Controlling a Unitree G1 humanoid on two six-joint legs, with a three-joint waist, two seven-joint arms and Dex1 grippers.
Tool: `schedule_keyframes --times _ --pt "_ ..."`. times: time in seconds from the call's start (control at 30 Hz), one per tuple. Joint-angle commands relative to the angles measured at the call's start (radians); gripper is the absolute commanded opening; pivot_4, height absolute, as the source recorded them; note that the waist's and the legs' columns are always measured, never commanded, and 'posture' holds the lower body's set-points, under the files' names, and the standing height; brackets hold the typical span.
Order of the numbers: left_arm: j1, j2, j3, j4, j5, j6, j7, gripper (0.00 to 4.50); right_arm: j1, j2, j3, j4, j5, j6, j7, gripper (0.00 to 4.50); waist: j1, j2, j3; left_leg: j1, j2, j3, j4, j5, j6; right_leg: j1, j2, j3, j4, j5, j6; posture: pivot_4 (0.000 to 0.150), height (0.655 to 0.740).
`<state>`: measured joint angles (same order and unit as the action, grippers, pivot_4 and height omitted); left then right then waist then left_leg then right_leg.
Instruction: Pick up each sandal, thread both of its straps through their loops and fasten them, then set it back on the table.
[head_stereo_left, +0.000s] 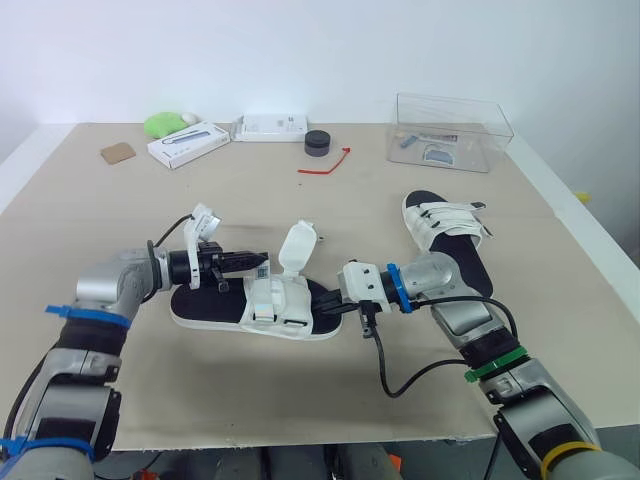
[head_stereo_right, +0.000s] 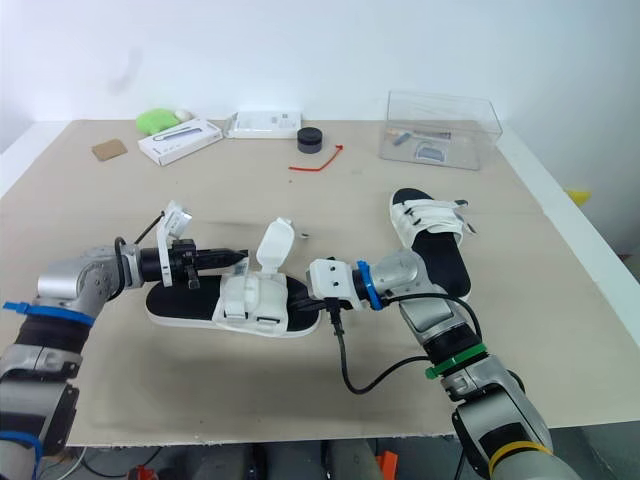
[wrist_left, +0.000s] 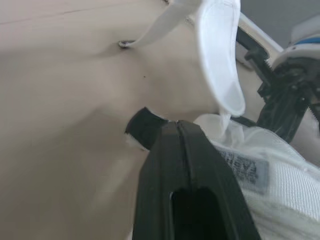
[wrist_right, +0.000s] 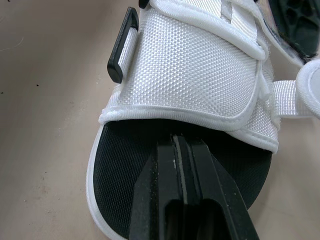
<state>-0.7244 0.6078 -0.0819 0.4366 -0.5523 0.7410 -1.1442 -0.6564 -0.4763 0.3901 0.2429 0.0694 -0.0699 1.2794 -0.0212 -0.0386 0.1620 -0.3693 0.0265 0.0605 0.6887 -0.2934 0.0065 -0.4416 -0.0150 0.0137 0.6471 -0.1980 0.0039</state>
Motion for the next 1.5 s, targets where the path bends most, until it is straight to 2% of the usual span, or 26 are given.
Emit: schedule_keyframes --times 0.03,0.23,0.47,0.7,0.9,0.93,1.0,1.07,1.1,1.13,1.23,1.27,1.5 --pt "-0.047 -0.005 -0.033 0.069 0.046 -0.011 -0.079 0.02 0.006 -0.007 0.007 0.009 -0.029 0.003 -0.007 0.00 -0.001 0.000 0.000 0.000 0.000 0.000 0.000 0.000 0.000 0.000 0.000 0.000 0.000 0.000 0.000 0.150 0.7400" --pt "-0.029 0.019 -0.115 0.017 0.084 0.030 -0.206 0.02 0.024 -0.016 0.003 -0.011 -0.028 0.006 -0.012 0.00 -0.001 0.000 0.000 0.000 0.001 0.000 0.000 0.000 0.001 0.000 0.000 0.000 0.000 -0.001 0.000 0.150 0.7400" --pt "-0.013 0.031 -0.124 -0.017 0.110 0.059 -0.228 0.02 0.023 -0.018 0.003 -0.010 -0.027 0.006 -0.017 0.00 -0.001 0.000 -0.001 0.000 0.000 0.000 0.000 -0.001 0.002 0.000 -0.001 0.001 0.000 -0.001 0.001 0.150 0.7400" --pt "-0.028 0.029 -0.057 0.000 0.124 0.024 -0.172 0.02 0.011 -0.011 0.007 0.005 -0.028 0.001 -0.015 0.00 -0.001 0.000 0.000 0.000 0.000 0.000 0.000 -0.002 0.003 0.000 -0.001 0.002 0.000 -0.001 0.001 0.150 0.7400" --pt "-0.066 0.047 0.029 -0.027 0.029 0.162 -0.183 0.02 0.006 -0.009 0.007 0.014 -0.028 -0.004 -0.014 0.00 -0.001 0.000 0.000 0.000 0.001 0.000 0.000 -0.002 0.003 0.000 0.000 0.001 0.000 -0.001 0.001 0.150 0.7400" --pt "-0.076 0.043 0.048 -0.018 0.013 0.191 -0.172 0.54 0.005 -0.009 0.007 0.016 -0.029 -0.005 -0.014 0.00 -0.001 0.000 0.000 0.000 0.001 0.000 0.000 -0.002 0.003 -0.001 0.000 0.001 0.000 -0.001 0.001 0.150 0.7400" --pt "-0.087 0.032 0.073 -0.011 -0.005 0.222 -0.149 1.21 0.003 -0.008 0.007 0.019 -0.029 -0.006 -0.014 0.00 -0.001 0.000 0.000 0.000 0.001 0.000 0.000 -0.002 0.003 0.000 0.000 0.001 0.000 -0.001 0.001 0.150 0.7400" --pt "-0.103 0.006 0.105 0.002 -0.027 0.244 -0.123 2.30 0.001 -0.006 0.008 0.022 -0.030 -0.008 -0.015 0.00 -0.001 0.000 0.000 0.000 0.001 0.000 0.001 -0.002 0.003 0.000 0.000 0.001 0.001 -0.001 0.001 0.150 0.7400" --pt "-0.110 -0.004 0.116 0.008 -0.037 0.254 -0.115 2.54 0.001 -0.005 0.008 0.022 -0.030 -0.008 -0.016 0.00 -0.001 0.000 0.000 0.000 0.001 0.000 0.001 -0.002 0.003 0.000 0.000 0.001 0.001 -0.001 0.001 0.150 0.7400" --pt "-0.119 -0.014 0.125 0.016 -0.046 0.269 -0.107 3.07 0.000 -0.004 0.008 0.022 -0.031 -0.007 -0.017 0.00 -0.001 0.000 0.000 0.000 0.001 0.000 0.001 -0.002 0.003 0.000 -0.001 0.001 0.001 -0.001 0.001 0.150 0.7400" --pt "-0.130 -0.034 0.098 0.039 -0.027 0.267 -0.112 4.28 -0.001 -0.001 0.008 0.025 -0.031 -0.008 -0.019 0.00 -0.003 0.000 0.000 0.000 0.001 0.000 0.002 -0.002 0.003 0.000 0.000 0.001 0.001 -0.001 0.001 0.150 0.7400" --pt "-0.131 -0.040 0.084 0.043 -0.019 0.264 -0.119 4.46 -0.002 -0.001 0.008 0.026 -0.032 -0.009 -0.020 0.00 -0.003 0.000 0.000 0.000 0.001 0.000 0.002 -0.002 0.003 0.000 0.000 0.001 0.001 -0.001 0.001 0.150 0.7400" --pt "-0.191 -0.116 0.030 0.109 -0.012 0.266 -0.162 4.46 0.003 -0.002 0.004 0.020 -0.035 -0.005 -0.028 0.00 -0.003 0.000 0.000 0.000 0.001 0.000 0.002 -0.001 0.002 0.000 0.000 0.001 0.001 0.000 0.000 0.150 0.7400"
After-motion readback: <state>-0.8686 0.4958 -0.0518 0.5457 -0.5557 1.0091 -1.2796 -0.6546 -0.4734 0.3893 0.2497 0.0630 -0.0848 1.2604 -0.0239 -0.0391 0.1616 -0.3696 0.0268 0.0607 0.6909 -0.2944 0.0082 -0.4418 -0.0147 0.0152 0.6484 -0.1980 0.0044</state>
